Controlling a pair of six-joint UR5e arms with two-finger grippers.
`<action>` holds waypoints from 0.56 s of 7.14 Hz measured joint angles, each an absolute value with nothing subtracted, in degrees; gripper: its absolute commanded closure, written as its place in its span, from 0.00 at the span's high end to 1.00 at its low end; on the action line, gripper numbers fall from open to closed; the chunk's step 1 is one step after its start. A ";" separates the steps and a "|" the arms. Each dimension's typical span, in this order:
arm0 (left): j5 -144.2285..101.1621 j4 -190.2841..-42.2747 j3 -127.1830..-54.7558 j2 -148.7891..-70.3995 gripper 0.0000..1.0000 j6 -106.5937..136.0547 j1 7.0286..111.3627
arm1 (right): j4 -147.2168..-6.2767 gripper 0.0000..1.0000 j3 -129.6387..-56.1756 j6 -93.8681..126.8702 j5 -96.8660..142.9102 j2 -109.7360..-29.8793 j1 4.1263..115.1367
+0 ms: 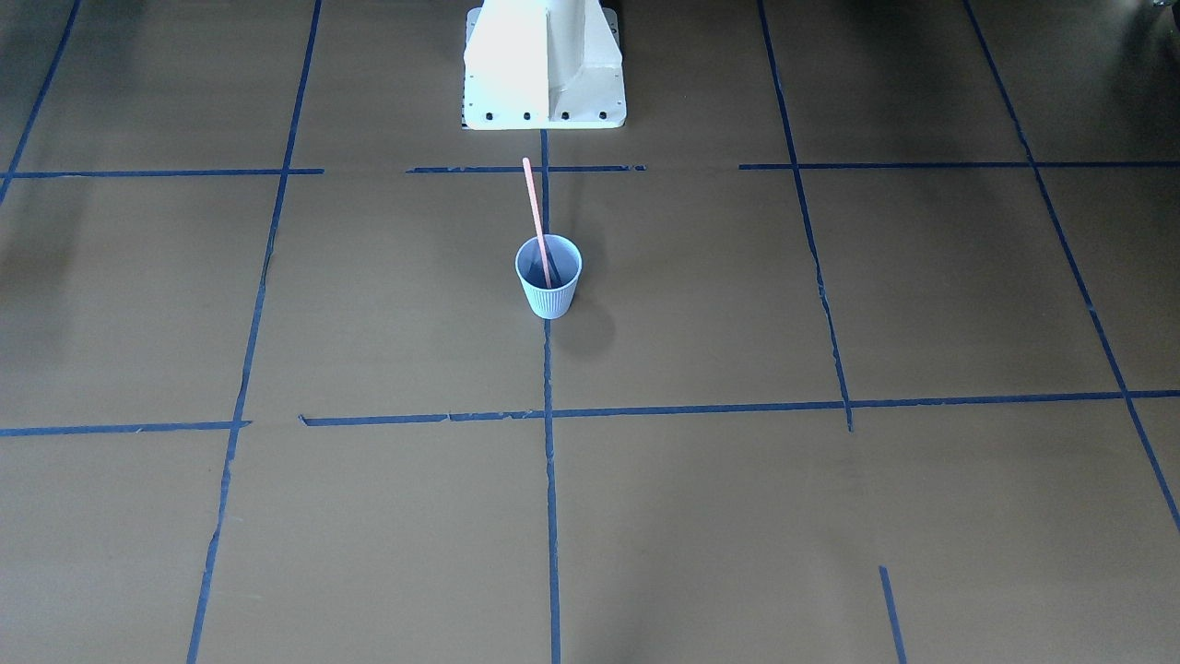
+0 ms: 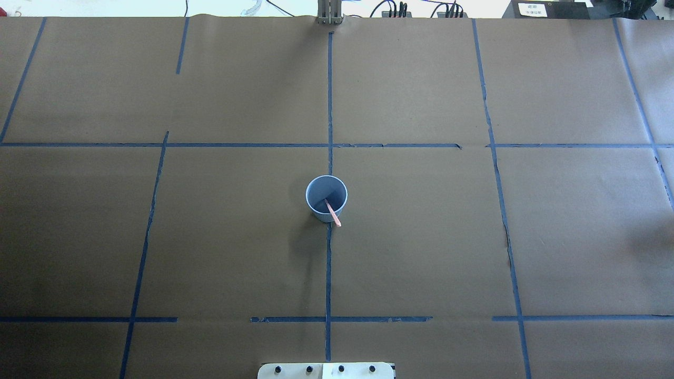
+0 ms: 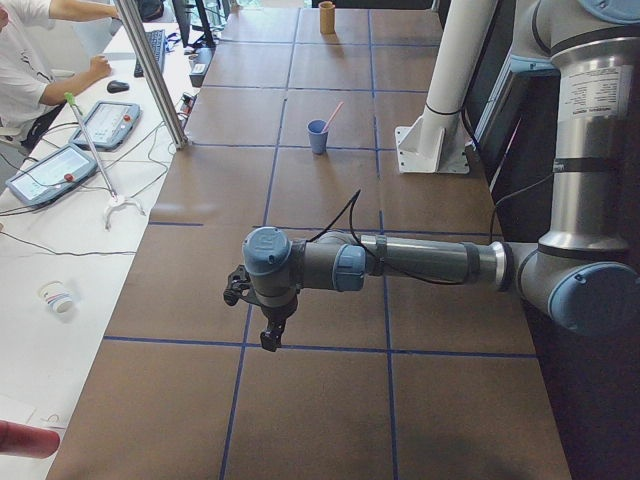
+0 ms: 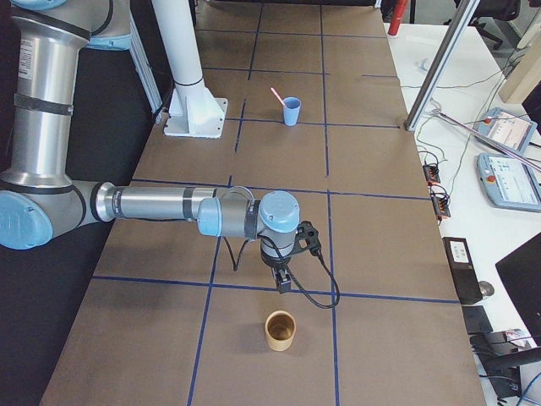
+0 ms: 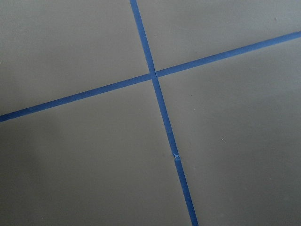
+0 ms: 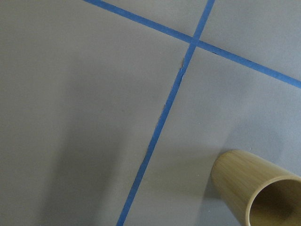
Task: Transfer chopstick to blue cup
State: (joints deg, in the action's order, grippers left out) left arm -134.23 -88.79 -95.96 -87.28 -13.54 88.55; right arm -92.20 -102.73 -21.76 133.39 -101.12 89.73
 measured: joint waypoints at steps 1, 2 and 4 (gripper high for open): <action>-134.27 -88.83 -96.11 -87.38 1.00 -13.55 88.55 | -92.20 1.00 -102.29 -21.68 133.32 -101.01 89.72; -134.27 -88.85 -96.13 -87.54 1.00 -13.55 88.53 | -92.20 1.00 -101.90 -21.64 133.29 -100.94 89.69; -134.27 -88.88 -96.32 -88.00 1.00 -13.56 88.50 | -92.27 1.00 -101.75 -21.79 133.44 -99.60 89.76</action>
State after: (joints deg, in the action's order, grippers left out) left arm -134.27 -88.88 -96.32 -88.00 -13.56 88.50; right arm -92.27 -101.75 -21.79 133.44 -99.60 89.76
